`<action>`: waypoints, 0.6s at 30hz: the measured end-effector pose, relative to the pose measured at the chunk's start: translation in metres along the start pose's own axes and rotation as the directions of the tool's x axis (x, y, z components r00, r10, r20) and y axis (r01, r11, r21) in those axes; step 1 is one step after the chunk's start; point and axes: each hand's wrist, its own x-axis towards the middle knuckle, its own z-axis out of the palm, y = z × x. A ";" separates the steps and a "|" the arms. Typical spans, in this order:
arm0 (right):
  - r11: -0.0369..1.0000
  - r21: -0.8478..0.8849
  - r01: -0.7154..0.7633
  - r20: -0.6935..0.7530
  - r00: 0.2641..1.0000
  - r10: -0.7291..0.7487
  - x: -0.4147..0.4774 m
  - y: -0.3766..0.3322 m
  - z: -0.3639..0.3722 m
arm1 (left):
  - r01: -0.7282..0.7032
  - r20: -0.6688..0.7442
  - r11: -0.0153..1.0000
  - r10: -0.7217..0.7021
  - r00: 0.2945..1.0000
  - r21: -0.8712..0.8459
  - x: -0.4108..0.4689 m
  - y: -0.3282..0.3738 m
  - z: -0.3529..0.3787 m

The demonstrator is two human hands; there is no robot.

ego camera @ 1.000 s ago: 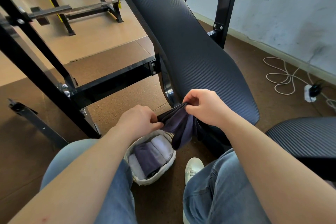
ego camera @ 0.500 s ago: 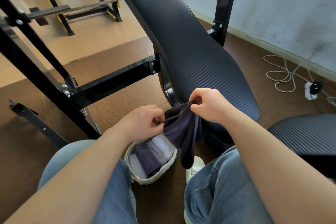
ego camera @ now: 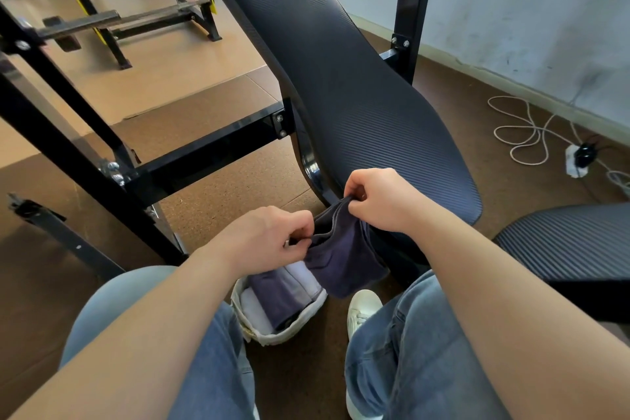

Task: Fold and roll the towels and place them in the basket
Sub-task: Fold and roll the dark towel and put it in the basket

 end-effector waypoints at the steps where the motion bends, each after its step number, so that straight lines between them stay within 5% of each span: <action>1: 1.000 -0.012 0.005 0.007 1.000 -0.004 0.000 0.000 0.001 | 0.002 -0.001 0.999 -0.002 1.000 0.040 0.000 0.000 0.001; 10: 0.996 -0.091 -0.018 -0.004 1.000 0.018 0.005 0.008 0.000 | 0.018 0.081 0.994 -0.027 0.996 0.103 0.002 -0.006 0.003; 15: 0.994 -0.081 -0.068 -0.071 0.996 0.062 0.006 0.016 0.000 | 0.105 -0.171 0.983 -0.079 0.982 0.150 -0.002 -0.009 0.006; 18: 0.994 -0.074 -0.079 -0.068 0.995 0.074 0.006 0.017 0.001 | 0.174 -0.177 0.984 -0.166 0.970 0.031 0.000 -0.010 0.004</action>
